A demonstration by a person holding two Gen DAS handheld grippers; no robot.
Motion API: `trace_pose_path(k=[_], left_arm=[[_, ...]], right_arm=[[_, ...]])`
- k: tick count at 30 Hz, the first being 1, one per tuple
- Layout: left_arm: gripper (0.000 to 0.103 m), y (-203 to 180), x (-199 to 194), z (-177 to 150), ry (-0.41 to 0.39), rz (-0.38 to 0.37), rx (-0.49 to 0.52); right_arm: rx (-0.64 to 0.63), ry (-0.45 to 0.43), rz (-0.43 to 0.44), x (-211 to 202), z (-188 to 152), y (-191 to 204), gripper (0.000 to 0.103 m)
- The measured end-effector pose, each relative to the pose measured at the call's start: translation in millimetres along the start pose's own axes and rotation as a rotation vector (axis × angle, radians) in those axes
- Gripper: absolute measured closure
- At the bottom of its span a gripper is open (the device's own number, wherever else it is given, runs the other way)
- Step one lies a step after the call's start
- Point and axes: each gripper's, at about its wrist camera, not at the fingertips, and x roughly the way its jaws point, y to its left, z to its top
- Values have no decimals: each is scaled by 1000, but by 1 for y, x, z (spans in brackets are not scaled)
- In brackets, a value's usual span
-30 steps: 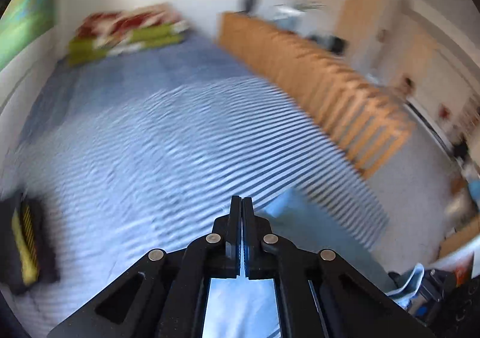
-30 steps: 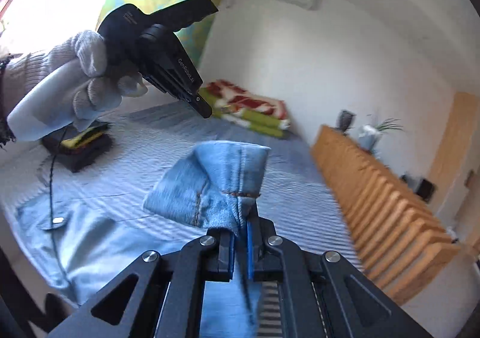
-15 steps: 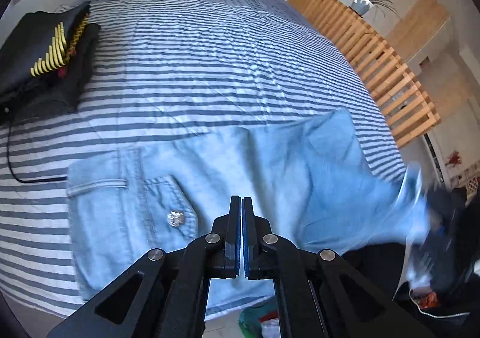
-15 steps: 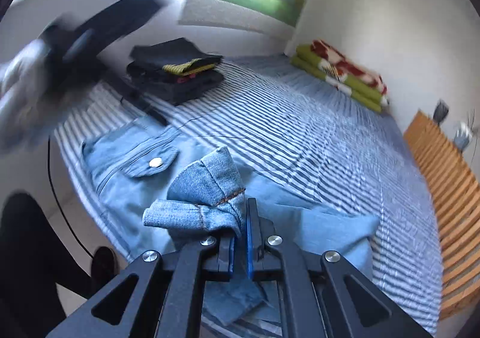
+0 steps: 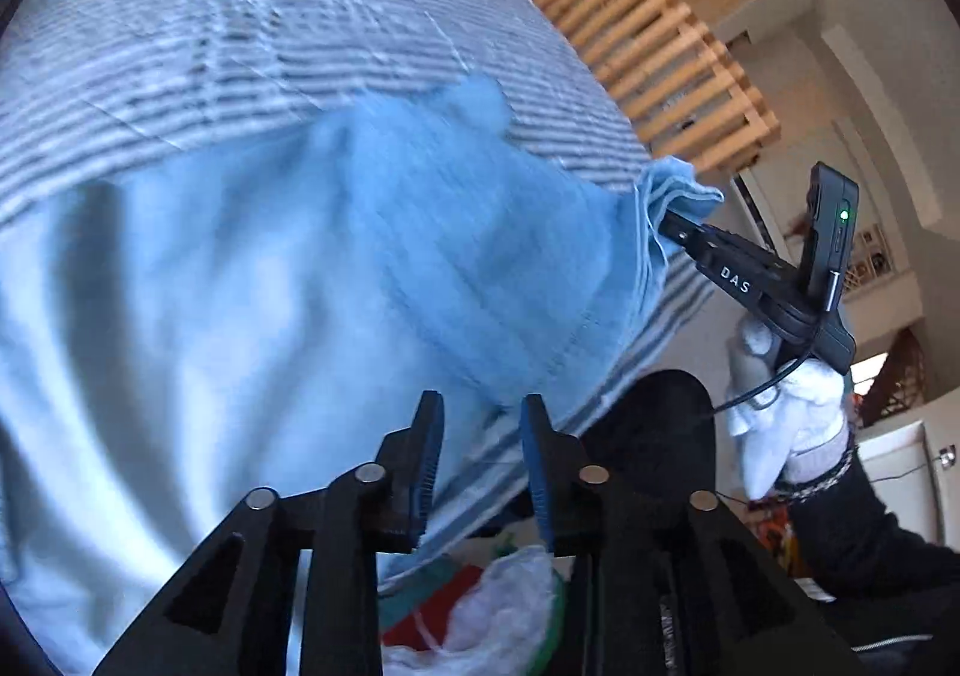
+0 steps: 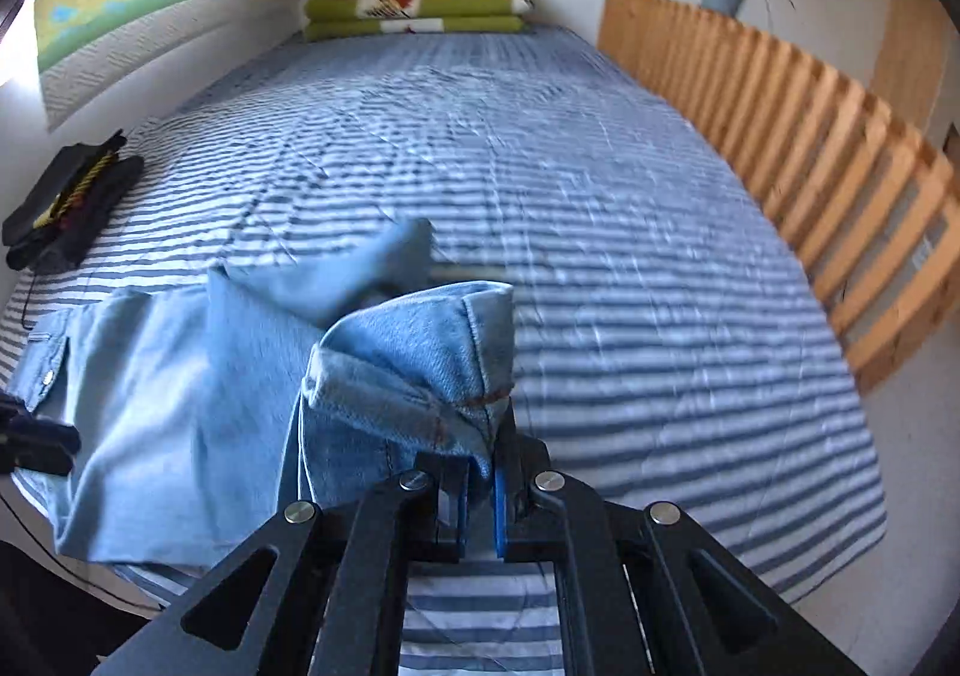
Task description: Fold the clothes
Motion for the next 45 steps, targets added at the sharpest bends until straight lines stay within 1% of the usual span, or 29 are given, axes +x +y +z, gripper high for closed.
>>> trace_pose_path(k=[1,3,4,5,7,8,9,11,12,14,16,18,19,21,22,23,24,25,26,27,29,31,35,37,38,39,40,42,45], left_arm=[[68,-14,14,0,10,-8,1],[59,-33,39,2,5,7,-12],[56,-42,48,1,0,32,3],[53,-55,56,-2,-3,80,30],[51,-82,72,-7,-3,174,124],[51,-100,78,-10,-12,245,197],[47,-118,85,-13,-23,319,281],[41,-152,98,-21,-34,423,429],[38,-165,105,-24,-31,453,482],[38,-185,121,-27,-12,486,540],[38,-197,139,-28,-1,522,575],[38,-205,158,-33,-3,586,616],[38,-208,167,-33,-5,617,622],[38,-208,176,-32,-10,655,601],[38,-208,182,-30,-9,666,594],[44,-209,183,-31,-14,665,591],[56,-210,182,-31,-21,661,587],[63,-211,181,-31,-22,655,580],[71,-209,176,-33,-14,626,565],[84,-204,172,-33,-9,594,550],[95,-206,158,-36,-11,566,529],[97,-207,143,-39,-19,543,510],[96,-202,98,-38,-82,502,436],[75,-202,90,-41,-86,454,436],[56,-207,93,-44,-103,462,450],[46,-212,97,-44,-124,486,473],[45,-214,100,-39,-128,499,487],[45,-221,116,-42,-133,537,499],[44,-229,132,-43,-197,599,469]], right_arm=[[20,2,21,-2,-2,-8,98],[41,-4,45,-2,-1,-19,98],[42,-6,49,-4,-1,-22,98],[45,-4,60,-5,0,-27,98],[46,8,85,-3,-1,-27,98],[50,15,99,-3,0,-29,98],[51,21,113,-2,3,-31,98],[55,27,135,2,9,-34,98],[60,30,148,7,11,-32,98],[81,38,183,4,18,-34,98],[90,36,215,3,27,-36,98],[84,23,236,-1,35,-36,98],[79,18,243,-4,38,-36,98],[69,7,253,-10,41,-35,98],[64,4,253,-11,43,-35,98],[57,0,255,-13,44,-34,98],[53,-1,253,-13,44,-35,98],[48,-4,248,-15,44,-34,98],[44,-2,246,-14,44,-34,98],[43,-1,243,-14,43,-34,98],[48,1,244,-13,42,-35,98],[56,1,254,-14,42,-37,98],[65,0,266,-16,46,-35,98],[63,-3,272,-19,49,-32,98],[59,-4,278,-21,51,-30,98],[54,-5,280,-23,53,-28,98],[48,-8,277,-26,55,-26,98],[36,-3,285,-31,59,-22,98],[2,-3,295,-42,67,-13,98]])
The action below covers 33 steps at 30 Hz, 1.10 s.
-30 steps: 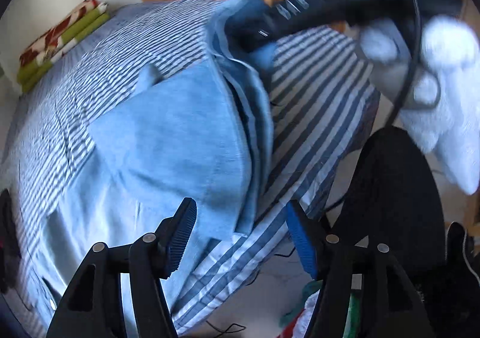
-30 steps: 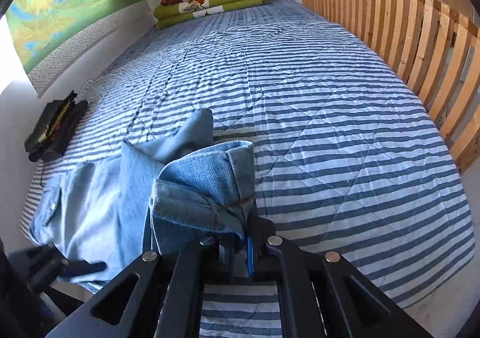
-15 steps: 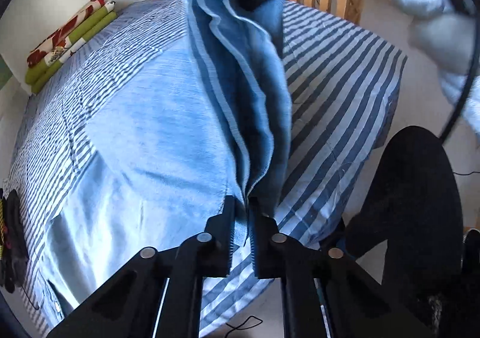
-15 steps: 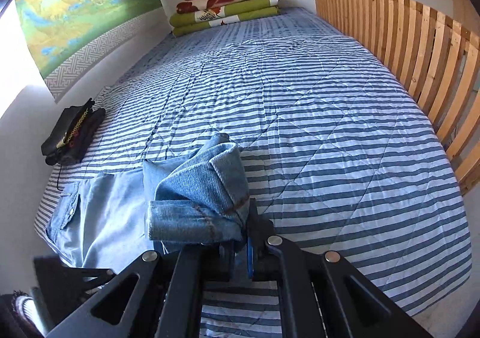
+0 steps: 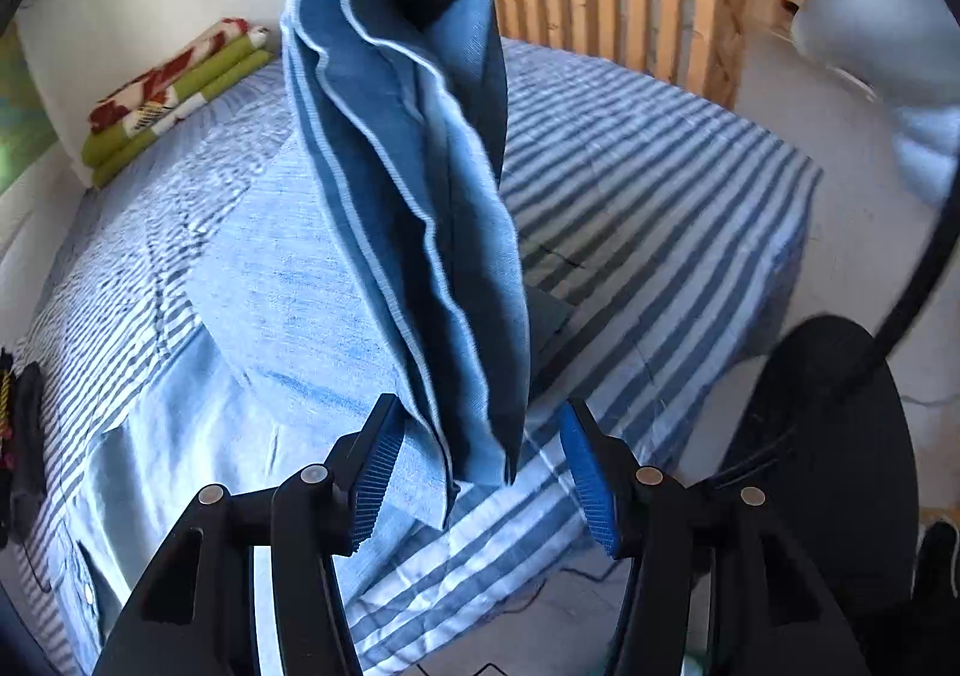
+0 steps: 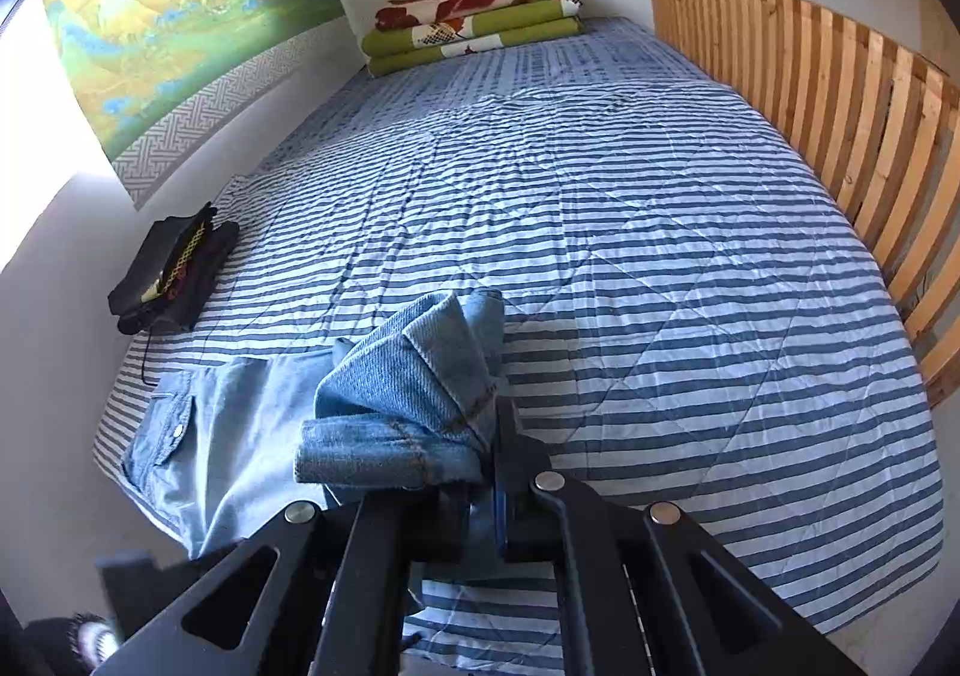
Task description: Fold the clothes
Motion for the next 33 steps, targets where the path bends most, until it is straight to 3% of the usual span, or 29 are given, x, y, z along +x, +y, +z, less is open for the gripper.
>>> trace_pose_path(k=[5,7,9,12,17,21,25,29,33], left_arm=[[38,0,4,0,-51,136,-107],[40,2,4,1,-65,137,-109],[63,6,-2,-1,-64,121,-101],[83,20,-17,-8,-54,60,-104],[90,65,-50,-24,-59,27,-105],[91,107,-88,-28,-78,170,2],[91,157,-110,1,-118,377,140],[91,192,-145,23,-172,488,265],[91,228,-164,-2,-153,564,361]], right_arm=[[-93,-9,12,-14,12,30,98],[-120,-14,5,-15,15,38,98],[-136,-12,-3,-15,15,42,98],[-142,-2,-14,-11,13,41,98],[-104,18,5,-11,7,30,98],[-134,1,38,-18,-4,47,98],[-154,-44,103,-29,-4,77,98],[-204,-130,151,-49,-4,125,98],[-266,-185,209,-52,-17,180,98]])
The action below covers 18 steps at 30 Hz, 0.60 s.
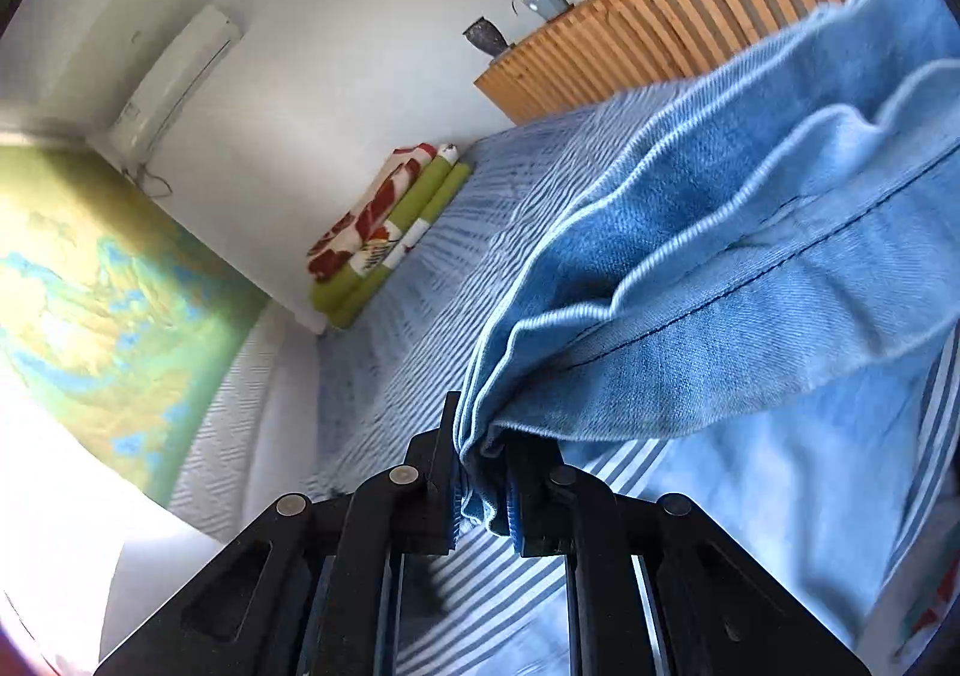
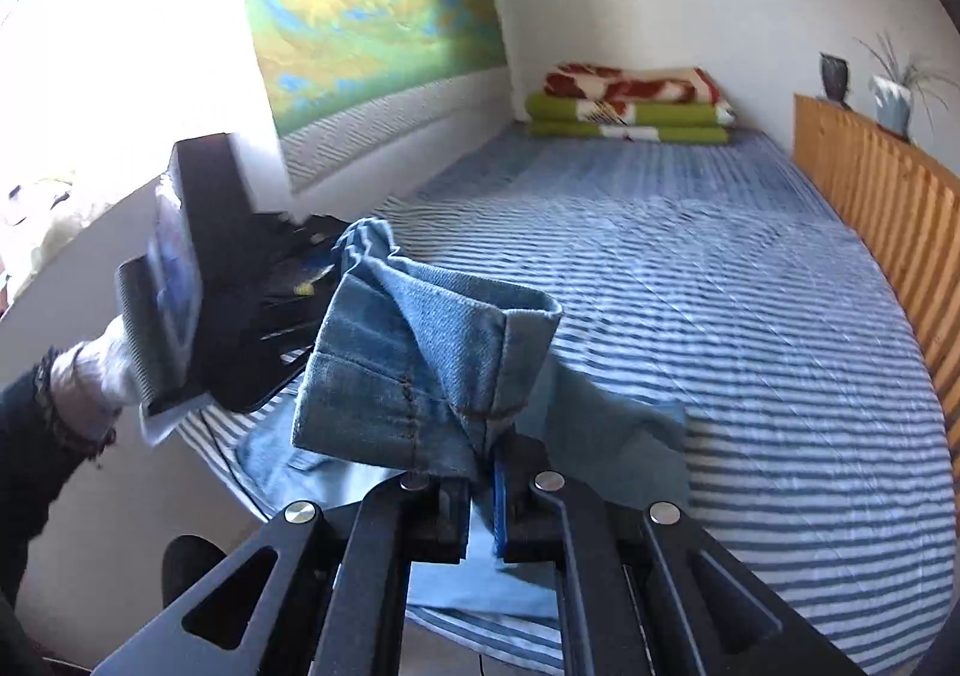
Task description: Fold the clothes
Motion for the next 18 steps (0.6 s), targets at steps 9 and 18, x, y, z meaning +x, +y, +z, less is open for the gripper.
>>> trace_pose_path(k=[9,18], left_arm=[[91,19,46,-168,209,-86,-16],[74,2,168,-259,364,-127,17]], right_arm=[[-82,210,167,132,-66,127,98],[-243,399,177,235,-111,191,87]])
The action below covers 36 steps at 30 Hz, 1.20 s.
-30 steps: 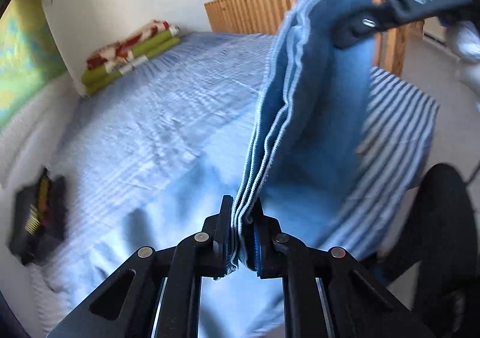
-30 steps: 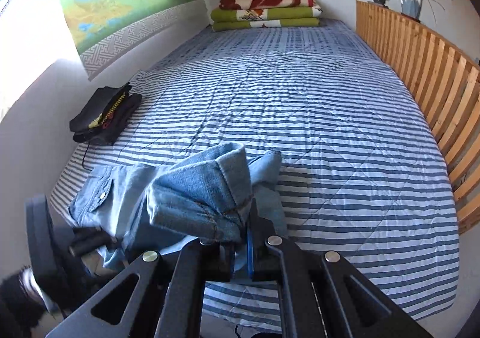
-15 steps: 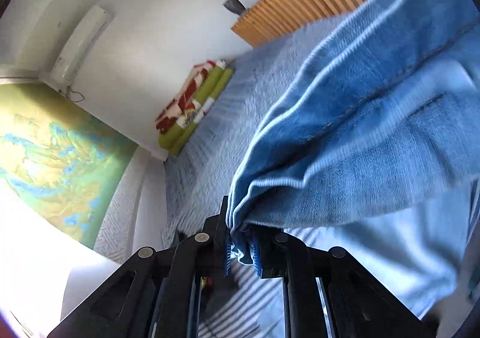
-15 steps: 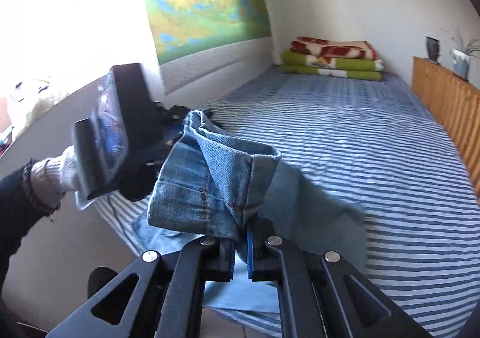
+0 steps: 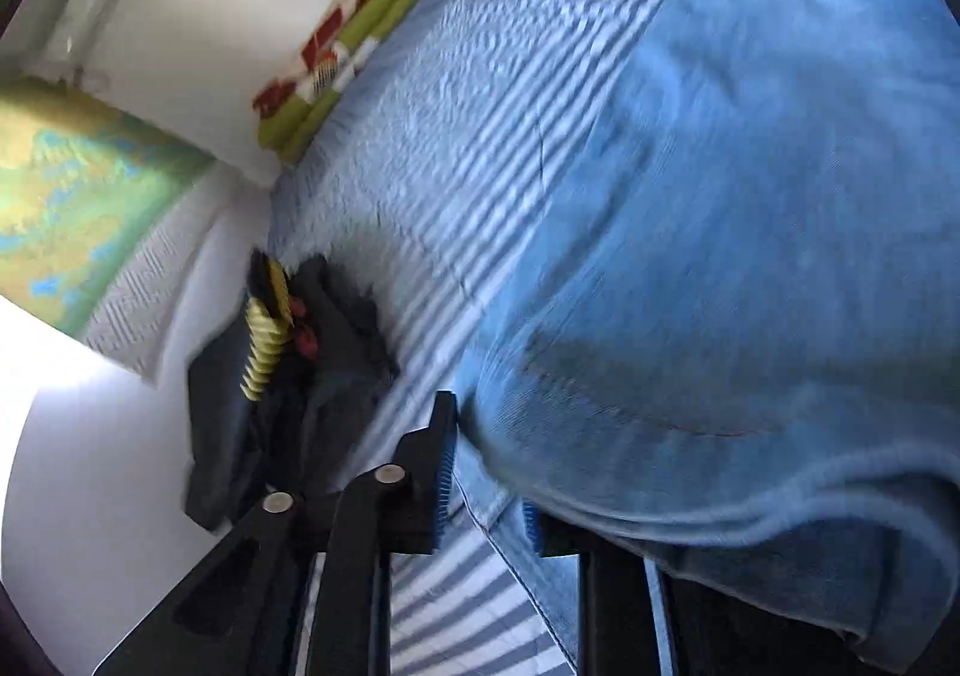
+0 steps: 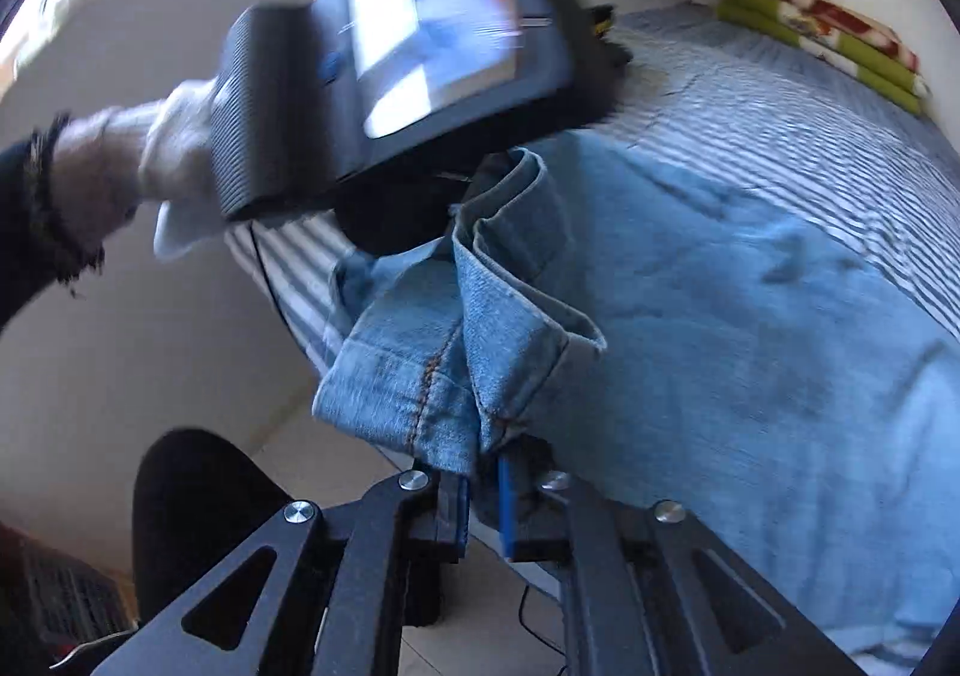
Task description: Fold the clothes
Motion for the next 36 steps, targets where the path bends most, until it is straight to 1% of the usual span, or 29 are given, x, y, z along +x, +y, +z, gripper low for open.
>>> trace_pose_path(k=[1,2,3,5,6,7,9,10,11,12,13,14,16,17,18,19,20,22,23,24,25,26,27,28,29,31,33,35,36], left_arm=[[74,7,11,-8,33,-19,-37],[74,13,19,-17,61,-11,-69],[74,19,31,-18,84,-4,-90],[74,37,42,-34,130,24,-153],[74,50,44,-43,154,21,-221],[74,69,41,-46,168,-1,-309],[74,93,23,-58,147,-76,-493],[74,100,12,-59,123,-123,-559],[72,99,-6,-64,99,-182,-625],[65,94,-25,-67,77,-234,-678],[60,81,-47,-68,59,-272,-701],[55,70,-62,-68,36,-310,-712],[55,44,-94,-52,11,-373,-701],[55,31,-104,-41,6,-400,-681],[55,19,-112,-27,0,-423,-662],[55,10,-111,-10,-11,-446,-642],[55,1,-119,7,-21,-470,-627],[53,-13,-129,41,-42,-516,-610],[49,-23,-136,60,-52,-539,-593],[46,-33,-140,77,-61,-563,-576],[45,-44,-143,92,-68,-590,-552],[45,-57,-149,108,-71,-604,-509],[45,-74,-154,122,-71,-603,-466],[45,-92,-156,134,-63,-608,-414],[45,-108,-157,142,-54,-611,-377],[45,-132,-163,150,-30,-619,-327],[45,-147,-165,149,-3,-597,-289],[45,-144,-163,136,33,-572,-311],[45,-138,-163,127,55,-555,-350]], right_arm=[[-5,16,26,4,0,1,85],[-2,23,73,3,-2,0,85],[1,21,119,-1,-5,-3,84],[1,8,174,-15,-12,-13,82],[8,-3,200,-25,-18,-20,82],[20,-27,222,-39,-25,-32,82],[53,-75,195,-60,-38,-45,81],[79,-96,172,-73,-49,-58,80],[128,-123,140,-89,-61,-82,80],[168,-140,114,-100,-70,-97,80],[219,-162,78,-112,-81,-123,79],[278,-191,6,-128,-100,-151,79],[369,-213,-141,-146,-123,-191,78],[434,-208,-192,-153,-140,-214,77],[490,-209,-213,-161,-157,-231,77],[541,-213,-236,-167,-176,-248,77],[559,-213,-256,-172,-187,-253,77],[577,-212,-272,-175,-209,-264,77],[586,-216,-259,-174,-218,-267,77],[584,-220,-242,-173,-220,-269,77],[573,-222,-228,-171,-222,-269,77],[559,-222,-221,-166,-222,-269,77],[542,-218,-216,-165,-227,-267,77],[518,-213,-215,-159,-223,-265,77],[486,-209,-212,-152,-218,-265,76],[456,-194,-232,-142,-214,-267,76],[446,-191,-230,-133,-208,-274,76],[463,-227,-223,-134,-206,-282,76],[477,-247,-217,-134,-208,-287,76]])
